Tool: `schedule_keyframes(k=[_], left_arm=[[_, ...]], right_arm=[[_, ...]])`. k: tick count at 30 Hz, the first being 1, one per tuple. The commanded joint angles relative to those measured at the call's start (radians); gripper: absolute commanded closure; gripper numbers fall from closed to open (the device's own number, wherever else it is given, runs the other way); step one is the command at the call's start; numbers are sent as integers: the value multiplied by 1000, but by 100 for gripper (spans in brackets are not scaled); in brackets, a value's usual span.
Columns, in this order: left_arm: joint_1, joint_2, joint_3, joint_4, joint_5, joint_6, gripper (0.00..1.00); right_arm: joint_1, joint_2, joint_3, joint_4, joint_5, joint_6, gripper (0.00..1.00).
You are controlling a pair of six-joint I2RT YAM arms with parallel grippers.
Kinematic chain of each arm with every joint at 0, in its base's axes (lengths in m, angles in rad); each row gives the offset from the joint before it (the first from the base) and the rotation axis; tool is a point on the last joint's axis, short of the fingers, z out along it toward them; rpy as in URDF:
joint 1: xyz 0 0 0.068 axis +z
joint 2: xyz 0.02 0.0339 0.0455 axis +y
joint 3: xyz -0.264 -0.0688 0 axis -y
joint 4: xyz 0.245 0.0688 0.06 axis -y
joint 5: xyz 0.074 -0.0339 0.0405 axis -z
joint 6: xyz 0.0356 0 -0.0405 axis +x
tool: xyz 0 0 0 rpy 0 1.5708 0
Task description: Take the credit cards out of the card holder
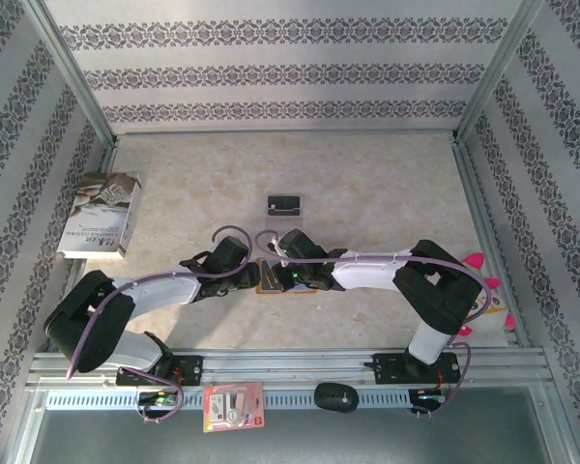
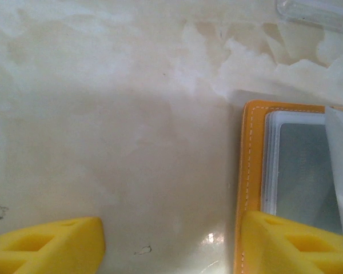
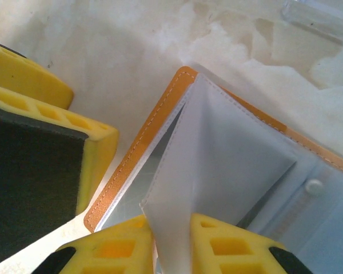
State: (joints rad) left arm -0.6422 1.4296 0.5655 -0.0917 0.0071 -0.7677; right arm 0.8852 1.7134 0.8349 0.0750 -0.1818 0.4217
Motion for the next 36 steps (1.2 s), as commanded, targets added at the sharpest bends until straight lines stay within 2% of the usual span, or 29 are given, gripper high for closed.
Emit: schedule_keyframes(k=[1, 9, 24, 32, 36], left_arm=[[-31, 125, 23, 269, 125, 14, 34], [-51, 148, 56, 263, 123, 24, 34], [-96, 118, 77, 266, 103, 50, 34], [-110, 69, 104, 151, 92, 47, 44], [-111, 55, 76, 175, 115, 46, 47]], right_arm=[[-12, -23, -17, 30, -25, 24, 81], [-20, -40, -39, 37, -15, 35, 97], [-31, -35, -52, 60, -35, 40, 98], [-34, -37, -55, 72, -39, 44, 98], [-35, -38, -57, 77, -39, 47, 98]])
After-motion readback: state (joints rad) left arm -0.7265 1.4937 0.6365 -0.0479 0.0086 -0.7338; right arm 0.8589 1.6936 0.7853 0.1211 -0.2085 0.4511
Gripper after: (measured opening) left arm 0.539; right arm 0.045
